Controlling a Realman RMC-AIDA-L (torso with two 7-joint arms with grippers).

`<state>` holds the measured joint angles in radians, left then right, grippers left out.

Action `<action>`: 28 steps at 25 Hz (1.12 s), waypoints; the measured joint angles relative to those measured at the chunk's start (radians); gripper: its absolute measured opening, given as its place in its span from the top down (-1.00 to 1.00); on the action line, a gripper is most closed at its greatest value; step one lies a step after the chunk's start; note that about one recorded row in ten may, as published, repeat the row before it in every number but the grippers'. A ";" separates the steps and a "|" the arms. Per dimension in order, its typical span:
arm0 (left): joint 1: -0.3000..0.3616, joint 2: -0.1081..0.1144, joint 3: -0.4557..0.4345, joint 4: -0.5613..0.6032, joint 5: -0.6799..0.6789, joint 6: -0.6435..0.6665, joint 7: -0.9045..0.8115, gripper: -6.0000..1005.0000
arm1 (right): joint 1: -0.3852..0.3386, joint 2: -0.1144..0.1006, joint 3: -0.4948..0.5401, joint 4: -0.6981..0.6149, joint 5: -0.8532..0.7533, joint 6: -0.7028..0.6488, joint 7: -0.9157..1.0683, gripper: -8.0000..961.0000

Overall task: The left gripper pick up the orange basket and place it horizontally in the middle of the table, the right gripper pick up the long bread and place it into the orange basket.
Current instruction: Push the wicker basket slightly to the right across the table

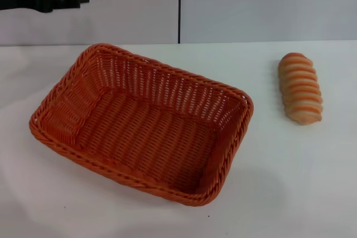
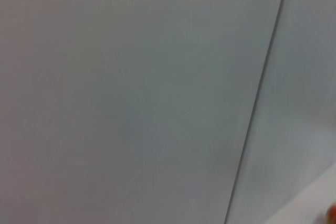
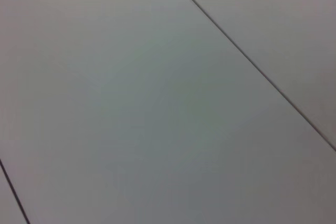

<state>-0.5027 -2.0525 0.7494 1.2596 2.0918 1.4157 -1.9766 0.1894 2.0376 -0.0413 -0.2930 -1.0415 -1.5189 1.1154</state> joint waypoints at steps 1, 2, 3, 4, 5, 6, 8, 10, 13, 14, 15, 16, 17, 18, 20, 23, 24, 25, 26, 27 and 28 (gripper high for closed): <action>-0.003 -0.004 0.025 0.026 0.042 -0.011 -0.032 -0.57 | 0.000 0.000 0.000 0.000 0.000 0.005 -0.001 -0.63; -0.004 -0.006 0.045 0.041 0.069 -0.021 -0.054 -0.57 | 0.000 -0.001 0.000 0.000 0.000 0.010 -0.002 -0.63; -0.006 -0.007 0.081 0.055 0.104 -0.042 -0.083 -0.57 | -0.001 -0.002 0.000 0.000 0.000 0.015 -0.002 -0.63; -0.006 -0.008 0.112 0.061 0.130 -0.066 -0.104 -0.57 | -0.001 -0.003 0.000 0.000 0.000 0.018 -0.002 -0.63; -0.006 -0.008 0.139 0.064 0.152 -0.087 -0.119 -0.57 | -0.001 -0.003 0.000 0.000 0.000 0.020 -0.002 -0.63; -0.007 -0.008 0.161 0.064 0.176 -0.108 -0.130 -0.57 | -0.001 -0.004 0.000 0.000 0.000 0.022 -0.003 -0.63; -0.012 -0.008 0.204 0.063 0.227 -0.146 -0.149 -0.56 | -0.001 -0.004 0.002 0.000 0.000 0.026 -0.003 -0.63; -0.020 -0.009 0.232 0.061 0.263 -0.157 -0.157 -0.56 | -0.001 -0.005 0.005 0.000 0.000 0.029 -0.003 -0.63; -0.033 -0.011 0.259 0.058 0.304 -0.158 -0.165 -0.56 | -0.001 -0.005 0.009 0.000 0.000 0.033 -0.003 -0.63; -0.033 -0.011 0.259 0.058 0.304 -0.158 -0.165 -0.56 | -0.001 -0.005 0.010 0.000 0.000 0.035 -0.003 -0.63; -0.036 -0.012 0.269 0.057 0.319 -0.157 -0.171 -0.56 | -0.001 -0.005 0.010 0.000 0.000 0.037 -0.003 -0.63; -0.040 -0.013 0.281 0.056 0.336 -0.155 -0.179 -0.56 | -0.001 -0.005 0.011 0.000 0.000 0.038 -0.003 -0.63; -0.043 -0.013 0.299 0.055 0.354 -0.152 -0.186 -0.56 | -0.001 -0.005 0.011 0.000 0.000 0.039 -0.003 -0.63; -0.044 -0.013 0.306 0.055 0.363 -0.151 -0.188 -0.56 | -0.001 -0.005 0.011 0.000 0.000 0.041 -0.003 -0.63; -0.049 -0.013 0.320 0.047 0.385 -0.145 -0.191 -0.56 | -0.002 -0.005 0.011 0.000 0.000 0.046 -0.003 -0.63; -0.064 -0.014 0.325 0.017 0.415 -0.136 -0.199 -0.56 | -0.002 -0.005 0.011 0.000 0.000 0.051 -0.003 -0.63; -0.071 -0.014 0.326 0.003 0.424 -0.135 -0.202 -0.56 | -0.002 -0.005 0.011 0.000 0.000 0.052 -0.003 -0.63; -0.077 -0.014 0.326 -0.011 0.433 -0.134 -0.204 -0.56 | -0.002 -0.005 0.011 0.000 0.000 0.053 -0.003 -0.63; -0.082 -0.014 0.326 -0.024 0.442 -0.134 -0.206 -0.56 | -0.002 -0.005 0.010 0.000 0.000 0.054 -0.003 -0.63; -0.086 -0.014 0.328 -0.034 0.448 -0.134 -0.206 -0.56 | -0.001 -0.005 0.010 0.000 0.000 0.055 -0.003 -0.63; -0.091 -0.014 0.331 -0.046 0.455 -0.135 -0.206 -0.56 | 0.000 -0.005 0.009 0.000 0.000 0.056 -0.003 -0.63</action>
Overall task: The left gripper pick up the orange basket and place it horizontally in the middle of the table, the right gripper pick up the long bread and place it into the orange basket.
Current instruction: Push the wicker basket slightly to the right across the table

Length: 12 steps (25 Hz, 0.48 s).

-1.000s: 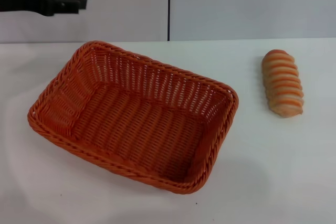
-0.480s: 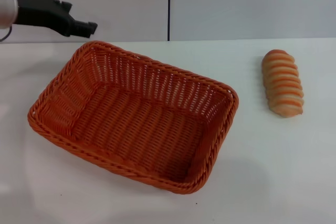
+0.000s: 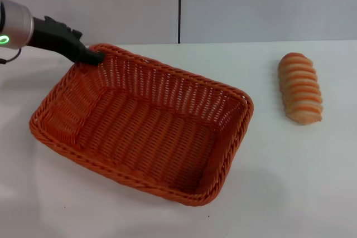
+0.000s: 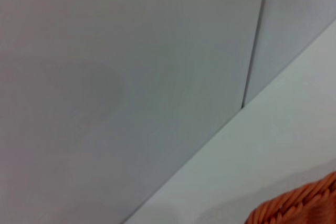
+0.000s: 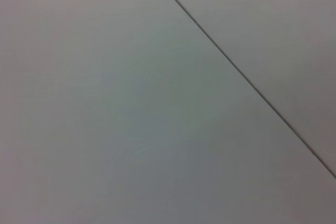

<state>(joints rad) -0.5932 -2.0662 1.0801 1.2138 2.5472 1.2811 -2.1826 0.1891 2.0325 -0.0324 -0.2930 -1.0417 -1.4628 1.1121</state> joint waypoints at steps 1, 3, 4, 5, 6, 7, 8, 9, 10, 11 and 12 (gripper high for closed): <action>-0.003 0.000 0.003 -0.010 0.006 -0.001 0.000 -0.56 | 0.001 0.000 -0.001 0.000 0.000 0.001 0.000 -0.63; -0.008 0.000 0.008 -0.025 0.010 -0.004 0.000 -0.55 | 0.002 -0.001 -0.002 0.000 0.000 0.005 0.000 -0.63; -0.009 0.000 0.009 -0.031 0.011 -0.005 0.000 -0.55 | 0.003 -0.001 -0.002 0.000 0.000 0.007 0.000 -0.63; -0.011 0.000 0.010 -0.036 0.011 -0.008 0.000 -0.55 | 0.004 -0.001 -0.003 0.000 0.000 0.008 0.000 -0.63; -0.011 0.000 0.010 -0.039 0.011 -0.009 0.000 -0.55 | 0.005 -0.001 -0.003 0.000 0.000 0.009 0.000 -0.63; -0.013 0.000 0.011 -0.046 0.011 -0.011 0.001 -0.54 | 0.006 -0.001 -0.003 0.000 0.000 0.010 0.000 -0.63; -0.015 -0.001 0.011 -0.051 0.011 -0.013 0.002 -0.54 | 0.006 -0.001 -0.003 0.000 0.000 0.010 0.000 -0.63; -0.019 -0.002 0.013 -0.059 0.012 -0.014 0.004 -0.54 | 0.007 -0.002 -0.003 0.000 0.000 0.010 0.000 -0.63; -0.019 -0.002 0.013 -0.059 0.012 -0.014 0.004 -0.54 | 0.007 -0.002 -0.003 0.000 0.000 0.011 0.000 -0.63; -0.021 -0.002 0.015 -0.067 0.012 -0.016 0.004 -0.53 | 0.007 -0.003 -0.002 0.000 0.000 0.013 0.000 -0.63; -0.023 -0.003 0.023 -0.076 0.012 -0.023 0.003 -0.53 | 0.007 -0.003 -0.002 0.000 0.000 0.015 0.000 -0.63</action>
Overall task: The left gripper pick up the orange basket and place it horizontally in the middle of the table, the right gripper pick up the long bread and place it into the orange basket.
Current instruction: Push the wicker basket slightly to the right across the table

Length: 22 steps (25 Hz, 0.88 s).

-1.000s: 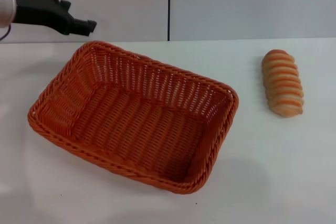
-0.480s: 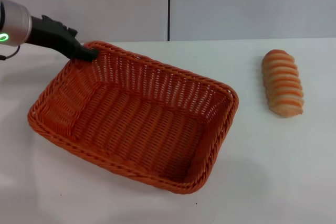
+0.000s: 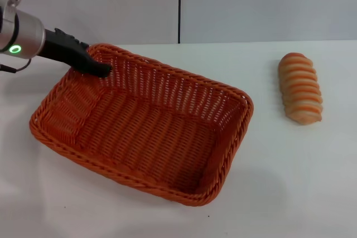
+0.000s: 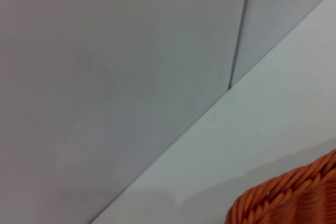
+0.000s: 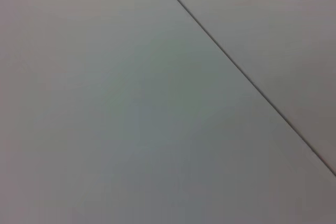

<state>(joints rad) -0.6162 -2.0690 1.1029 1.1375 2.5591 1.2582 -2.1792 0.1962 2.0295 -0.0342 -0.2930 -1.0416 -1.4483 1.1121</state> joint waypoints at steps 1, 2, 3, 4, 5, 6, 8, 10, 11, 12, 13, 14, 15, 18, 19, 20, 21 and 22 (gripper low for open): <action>0.000 0.000 0.000 0.000 0.000 0.000 0.000 -0.53 | 0.000 0.000 0.000 0.000 0.000 0.002 0.000 -0.63; -0.001 0.000 0.006 -0.006 0.000 -0.006 -0.001 -0.53 | 0.000 0.000 0.001 0.000 0.000 0.004 0.000 -0.63; -0.002 0.000 0.013 -0.012 -0.001 -0.017 -0.003 -0.52 | 0.000 0.000 0.002 0.000 0.000 0.006 0.000 -0.63; -0.002 0.000 0.015 -0.014 -0.002 -0.022 -0.004 -0.52 | -0.001 0.000 0.003 0.000 0.000 0.007 0.000 -0.63; -0.002 0.000 0.018 -0.015 -0.004 -0.027 -0.004 -0.52 | -0.002 0.000 0.003 0.000 0.000 0.007 0.000 -0.63; -0.002 0.000 0.023 -0.016 -0.007 -0.037 -0.004 -0.52 | -0.005 0.000 0.003 0.000 0.000 0.008 0.000 -0.63; 0.000 0.000 0.034 -0.016 -0.008 -0.049 -0.007 -0.51 | -0.006 0.000 0.004 0.000 0.000 0.008 0.000 -0.63; 0.001 0.000 0.039 -0.016 -0.008 -0.053 -0.010 -0.51 | -0.008 0.000 0.004 0.000 0.002 0.008 0.000 -0.63; 0.001 0.000 0.040 -0.017 -0.007 -0.054 -0.011 -0.50 | -0.010 0.002 0.005 0.000 0.004 0.008 0.000 -0.63; 0.001 0.000 0.044 -0.017 -0.008 -0.055 -0.011 -0.50 | -0.010 0.002 0.005 0.000 0.004 0.008 0.000 -0.63; 0.002 0.000 0.048 -0.017 -0.008 -0.056 -0.011 -0.41 | -0.011 0.002 0.005 0.000 0.005 0.008 0.000 -0.63; 0.002 0.000 0.050 -0.017 -0.008 -0.056 -0.011 -0.32 | -0.012 0.002 0.005 0.000 0.005 0.008 0.000 -0.63; 0.003 0.000 0.053 -0.016 -0.009 -0.056 -0.011 -0.22 | -0.012 0.002 0.005 0.000 0.005 0.008 0.000 -0.63; 0.006 0.000 0.058 -0.014 -0.009 -0.057 -0.012 -0.05 | -0.013 0.003 0.005 0.000 0.005 0.008 0.001 -0.63; 0.006 0.000 0.059 -0.014 -0.009 -0.057 -0.013 0.00 | -0.013 0.003 0.005 0.000 0.005 0.008 0.002 -0.63; 0.006 0.000 0.059 -0.014 -0.009 -0.057 -0.013 0.04 | -0.013 0.003 0.005 0.000 0.005 0.008 0.002 -0.63; 0.007 0.000 0.059 -0.014 -0.010 -0.057 -0.017 0.08 | -0.014 0.003 0.005 0.000 0.006 0.008 0.003 -0.63; 0.008 0.000 0.059 -0.014 -0.010 -0.056 -0.019 0.12 | -0.014 0.003 0.005 0.000 0.006 0.008 0.003 -0.63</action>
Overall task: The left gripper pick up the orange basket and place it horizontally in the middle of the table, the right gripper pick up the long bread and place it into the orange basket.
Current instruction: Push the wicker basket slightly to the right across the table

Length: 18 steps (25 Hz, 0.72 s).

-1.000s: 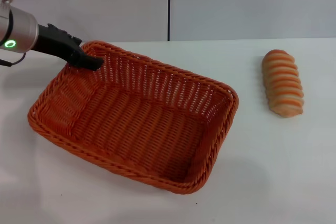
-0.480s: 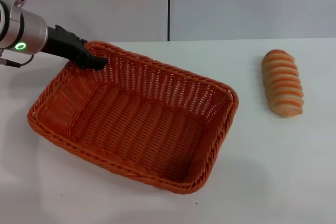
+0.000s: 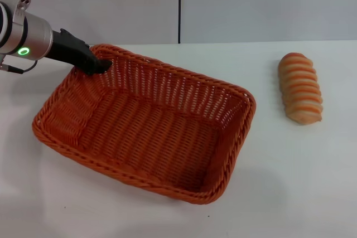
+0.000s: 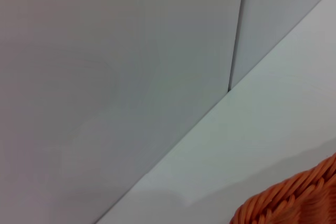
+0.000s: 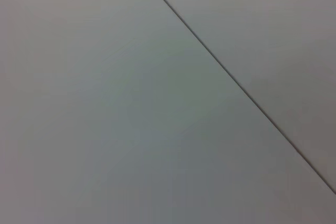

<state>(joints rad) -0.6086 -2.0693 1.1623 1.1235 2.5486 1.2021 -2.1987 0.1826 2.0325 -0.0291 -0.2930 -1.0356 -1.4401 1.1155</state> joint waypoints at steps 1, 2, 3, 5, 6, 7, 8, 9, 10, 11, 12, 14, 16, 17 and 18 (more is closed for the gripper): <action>0.001 0.000 0.000 0.000 0.000 0.001 -0.003 0.16 | 0.000 0.000 0.000 0.000 0.001 0.000 0.001 -0.63; 0.001 0.000 0.000 0.000 0.000 0.001 -0.003 0.20 | 0.000 0.000 0.000 0.000 0.001 0.000 0.001 -0.63; 0.002 0.000 -0.001 0.002 -0.002 0.003 -0.008 0.24 | 0.000 0.000 0.000 0.000 0.002 0.000 0.002 -0.63; 0.005 0.001 -0.011 0.005 -0.020 0.016 -0.027 0.25 | 0.000 0.000 0.000 0.000 0.002 0.001 0.002 -0.63; 0.005 0.003 -0.035 0.008 -0.042 0.038 -0.039 0.25 | 0.000 0.000 0.000 0.000 0.002 0.001 0.002 -0.63; 0.005 0.003 -0.035 0.008 -0.042 0.038 -0.039 0.25 | 0.000 0.000 0.000 0.000 0.002 0.002 0.003 -0.63; 0.005 0.003 -0.035 0.008 -0.042 0.038 -0.039 0.25 | 0.000 0.000 0.000 0.000 0.002 0.004 0.003 -0.63; 0.001 0.005 -0.088 0.012 -0.071 0.086 -0.048 0.25 | 0.000 0.000 0.000 0.000 0.002 0.006 0.003 -0.63; -0.001 0.005 -0.121 0.019 -0.083 0.117 -0.053 0.29 | 0.002 -0.001 0.000 0.000 0.002 0.009 0.003 -0.63; -0.001 0.005 -0.121 0.019 -0.083 0.117 -0.053 0.32 | 0.002 -0.002 0.000 0.001 0.002 0.011 0.003 -0.63; -0.001 0.005 -0.143 0.025 -0.090 0.137 -0.057 0.35 | 0.004 -0.002 0.000 0.001 0.002 0.013 0.003 -0.63; 0.013 0.008 -0.178 0.072 -0.111 0.195 -0.118 0.43 | 0.006 -0.002 0.000 0.004 0.002 0.017 0.003 -0.63; 0.013 0.008 -0.178 0.072 -0.111 0.195 -0.118 0.52 | 0.011 -0.002 0.000 0.004 0.002 0.021 0.003 -0.63; 0.018 0.009 -0.182 0.083 -0.114 0.209 -0.133 0.57 | 0.013 -0.003 0.000 0.004 0.002 0.023 0.004 -0.63; 0.024 0.009 -0.179 0.096 -0.110 0.231 -0.140 0.62 | 0.015 -0.003 0.000 0.005 0.002 0.024 0.004 -0.63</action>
<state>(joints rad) -0.5842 -2.0603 0.9831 1.2196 2.4387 1.4334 -2.3390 0.1979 2.0298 -0.0292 -0.2884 -1.0338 -1.4164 1.1191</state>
